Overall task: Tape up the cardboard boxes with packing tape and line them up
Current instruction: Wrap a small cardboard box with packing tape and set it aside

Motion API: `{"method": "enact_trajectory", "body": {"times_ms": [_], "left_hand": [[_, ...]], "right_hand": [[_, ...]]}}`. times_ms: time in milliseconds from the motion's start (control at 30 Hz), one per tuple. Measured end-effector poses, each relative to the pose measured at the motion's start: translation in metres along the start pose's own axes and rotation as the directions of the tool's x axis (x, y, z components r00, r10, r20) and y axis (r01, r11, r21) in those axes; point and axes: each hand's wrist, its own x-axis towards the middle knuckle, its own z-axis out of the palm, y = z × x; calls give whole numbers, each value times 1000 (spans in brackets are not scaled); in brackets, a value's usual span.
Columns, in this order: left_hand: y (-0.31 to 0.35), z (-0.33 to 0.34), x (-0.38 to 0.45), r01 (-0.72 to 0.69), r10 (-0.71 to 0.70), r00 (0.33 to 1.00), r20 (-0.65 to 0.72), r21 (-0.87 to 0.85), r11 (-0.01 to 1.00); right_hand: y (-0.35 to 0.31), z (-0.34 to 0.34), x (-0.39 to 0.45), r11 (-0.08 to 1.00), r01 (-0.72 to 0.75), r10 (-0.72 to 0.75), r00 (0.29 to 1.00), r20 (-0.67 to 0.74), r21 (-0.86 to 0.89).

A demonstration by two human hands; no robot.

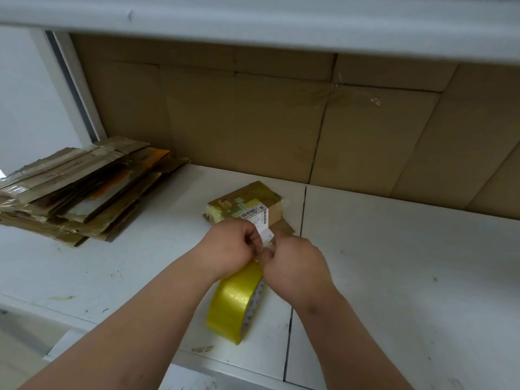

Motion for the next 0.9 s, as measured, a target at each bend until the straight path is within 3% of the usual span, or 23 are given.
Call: {"method": "enact_trajectory", "body": {"times_ms": [67, 167, 233, 300, 433, 533, 633, 733, 900], "left_hand": [[-1, 0, -2, -9, 10, 1000, -19, 33, 999], [-2, 0, -7, 33, -39, 994, -97, -59, 998], [-1, 4, -10, 89, -126, 982, -143, -241, 966], [3, 10, -12, 121, -202, 968, -151, -425, 897], [17, 23, -17, 117, -208, 977, -41, -715, 689], [18, 30, -14, 81, -217, 972, -85, -752, 655], [14, 30, -10, 54, -241, 948, -209, -641, 766], [6, 28, -9, 58, -204, 930, -305, -426, 903], [-21, 33, 1, 151, -184, 881, -436, -110, 982]], "right_hand": [[6, -7, -5, 996, -91, 91, 995, -27, -6], [16, -10, -12, 893, -306, 276, 951, 136, 331], [13, -7, -19, 785, -355, 237, 929, 284, 507], [9, -4, -25, 741, -355, 178, 922, 343, 571], [18, -13, -29, 750, -270, 188, 962, 197, 604], [31, -17, -33, 874, -204, 191, 979, 74, 441], [48, -21, -37, 979, -170, 176, 983, -44, 108], [67, -22, -38, 960, -232, 227, 973, -46, -155], [84, -6, -41, 911, -261, 290, 956, 46, -321]]}}
